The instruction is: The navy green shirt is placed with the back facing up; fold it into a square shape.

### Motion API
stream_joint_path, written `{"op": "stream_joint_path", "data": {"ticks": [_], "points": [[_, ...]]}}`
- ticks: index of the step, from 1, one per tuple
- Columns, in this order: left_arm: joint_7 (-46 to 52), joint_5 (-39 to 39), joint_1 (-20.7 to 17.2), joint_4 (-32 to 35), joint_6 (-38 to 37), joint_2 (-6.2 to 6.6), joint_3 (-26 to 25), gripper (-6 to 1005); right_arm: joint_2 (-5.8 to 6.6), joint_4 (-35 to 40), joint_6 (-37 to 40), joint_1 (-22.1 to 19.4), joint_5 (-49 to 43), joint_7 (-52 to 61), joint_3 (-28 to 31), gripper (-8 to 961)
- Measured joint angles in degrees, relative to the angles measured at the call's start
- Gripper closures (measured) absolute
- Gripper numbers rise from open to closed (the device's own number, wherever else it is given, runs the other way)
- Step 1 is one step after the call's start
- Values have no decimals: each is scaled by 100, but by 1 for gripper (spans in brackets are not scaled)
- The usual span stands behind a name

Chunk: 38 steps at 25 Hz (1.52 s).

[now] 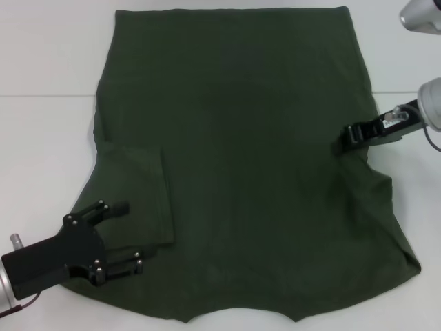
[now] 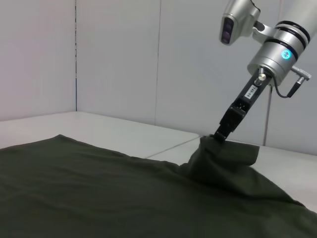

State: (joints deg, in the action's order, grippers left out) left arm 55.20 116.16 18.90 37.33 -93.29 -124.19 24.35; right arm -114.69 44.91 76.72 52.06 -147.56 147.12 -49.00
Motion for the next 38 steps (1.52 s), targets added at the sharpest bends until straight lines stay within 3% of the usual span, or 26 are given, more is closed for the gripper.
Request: {"op": "stream_joint_path", "data": {"ticks": [6,14,17,22,25,28,31,38], "points": [[0,7,0,-26,4,0,0,93,-31,-11,-71,1,45,-25,5,879],[191,-20,7,-49,8,0,-54,94,-30,-17,-74,-97,253,-230,32,553],[1094,-34,49,-14,-71,28,-227,94,-14,45,154,-402,959,-962,172,435],[2930,10,130,139,-452,169,-629,94,-5,61,879,-1425,2562,-3298,384,278],[4065,90,126,309,-605,258,-798,94,-138,28,1250,-2137,3171,-4861,393,184],[5389,346,143,531,-642,371,-842,94,-402,10,1512,-2777,3563,-6390,436,79],[6741,866,211,853,-721,483,-850,94,-509,-171,1603,-3050,3637,-7054,426,9],[8530,2350,657,1257,-785,788,-1218,94,-491,-909,1537,-3096,3604,-8194,407,9]]}}
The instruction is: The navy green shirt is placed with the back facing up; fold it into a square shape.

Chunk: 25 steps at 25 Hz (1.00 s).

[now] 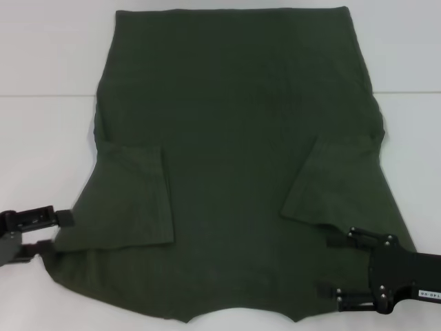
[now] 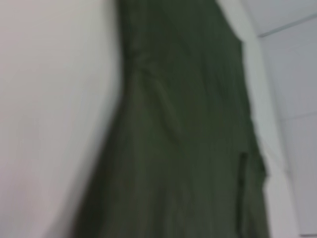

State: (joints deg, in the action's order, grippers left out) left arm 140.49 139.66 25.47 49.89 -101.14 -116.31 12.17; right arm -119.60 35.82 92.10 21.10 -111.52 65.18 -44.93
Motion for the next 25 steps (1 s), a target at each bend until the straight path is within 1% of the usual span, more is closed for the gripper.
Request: {"op": "stream_joint_path", "data": {"ticks": [3,5,10,16,20,25], "points": [[477,534,125,158,154,38,26,94,1,-17,-34,-11,-48,-195,3,9],[582,736,211,179,300,53,74,94,4,-39,-87,-15,-68,-292,8,9],[662,875,328,181,581,67,357,94,6,-69,-191,45,-227,-371,6,9],[530,879,420,197,803,71,692,94,2,-78,-221,65,-248,-356,29,8],[276,888,442,331,860,73,867,94,0,-81,-222,64,-248,-337,31,8],[-166,1069,435,525,805,33,1150,94,-1,-84,-221,58,-223,-318,47,8]]}}
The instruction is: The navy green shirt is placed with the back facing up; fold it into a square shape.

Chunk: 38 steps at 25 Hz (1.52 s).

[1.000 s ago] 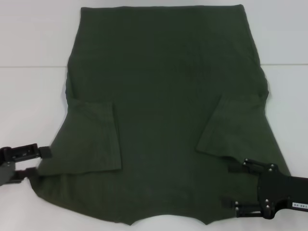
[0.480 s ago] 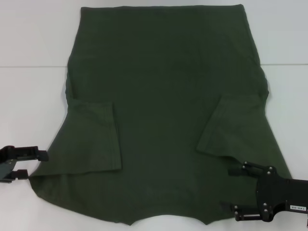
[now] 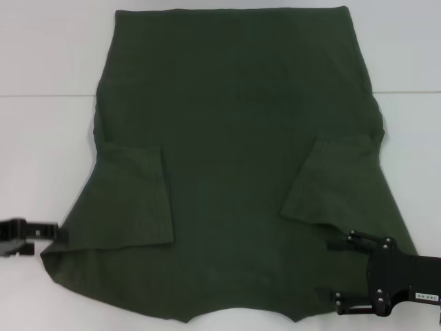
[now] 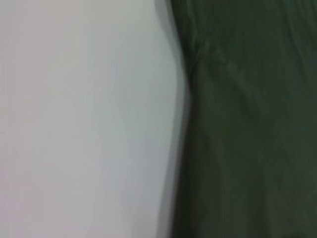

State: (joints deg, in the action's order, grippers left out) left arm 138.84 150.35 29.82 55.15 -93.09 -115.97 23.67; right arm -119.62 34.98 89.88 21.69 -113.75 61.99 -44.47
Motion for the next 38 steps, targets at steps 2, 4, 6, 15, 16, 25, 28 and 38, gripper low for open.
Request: {"op": "stream_joint_path", "data": {"ticks": [2,4,6,15,16,25,28,38], "points": [[-73,205,5,10,61,-26,205,95,0,0,2,-12,3,4,9,8],[-90,324,-3,19,195,-62,366,95,0,-1,17,-23,5,5,43,8],[-119,319,-15,35,247,-87,411,95,0,0,27,-33,6,5,67,8],[-223,265,-9,80,360,-144,423,95,0,0,47,-51,11,13,73,8],[-231,265,-4,76,387,-156,430,95,0,0,49,-51,11,13,72,8],[-275,266,13,39,440,-197,480,94,0,0,70,-27,-2,119,70,9],[-278,266,15,39,441,-200,479,96,0,0,71,-9,-12,128,70,9],[-301,223,54,43,366,-243,493,118,-6,0,74,2,-16,129,64,8]]}}
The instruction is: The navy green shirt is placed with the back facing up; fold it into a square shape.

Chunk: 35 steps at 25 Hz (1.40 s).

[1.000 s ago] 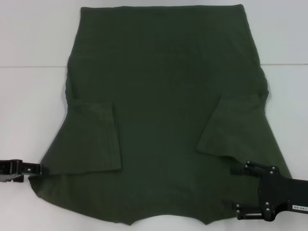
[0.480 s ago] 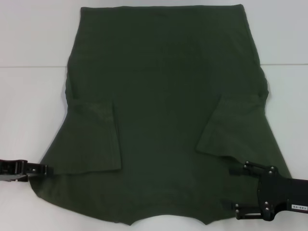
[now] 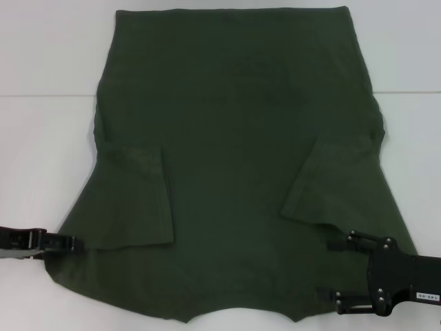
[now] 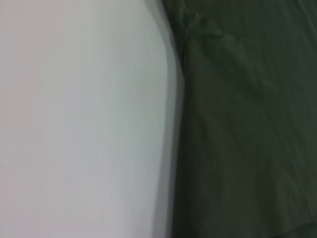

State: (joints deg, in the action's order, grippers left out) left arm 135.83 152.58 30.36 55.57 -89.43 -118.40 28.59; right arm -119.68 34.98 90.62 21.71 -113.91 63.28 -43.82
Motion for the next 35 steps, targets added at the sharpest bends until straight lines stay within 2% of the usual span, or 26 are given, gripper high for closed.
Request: {"op": "stream_joint_path", "data": {"ticks": [8,13,14,25,28,35], "points": [[-50,10,-10,125,-10,-36,247,135,-1,2,35,0,1,17,5,8],[-68,39,-192,788,127,-284,419,146,6,13,47,-1,20,40,6,8],[-68,41,-197,815,128,-291,442,148,6,21,52,-2,21,42,5,8],[-24,57,-231,774,167,-273,668,582,7,44,135,9,28,44,15,9],[-23,60,-231,750,184,-262,670,818,6,44,167,15,40,44,15,9],[-40,62,-229,756,215,-262,692,945,7,56,196,28,54,75,15,8]]}}
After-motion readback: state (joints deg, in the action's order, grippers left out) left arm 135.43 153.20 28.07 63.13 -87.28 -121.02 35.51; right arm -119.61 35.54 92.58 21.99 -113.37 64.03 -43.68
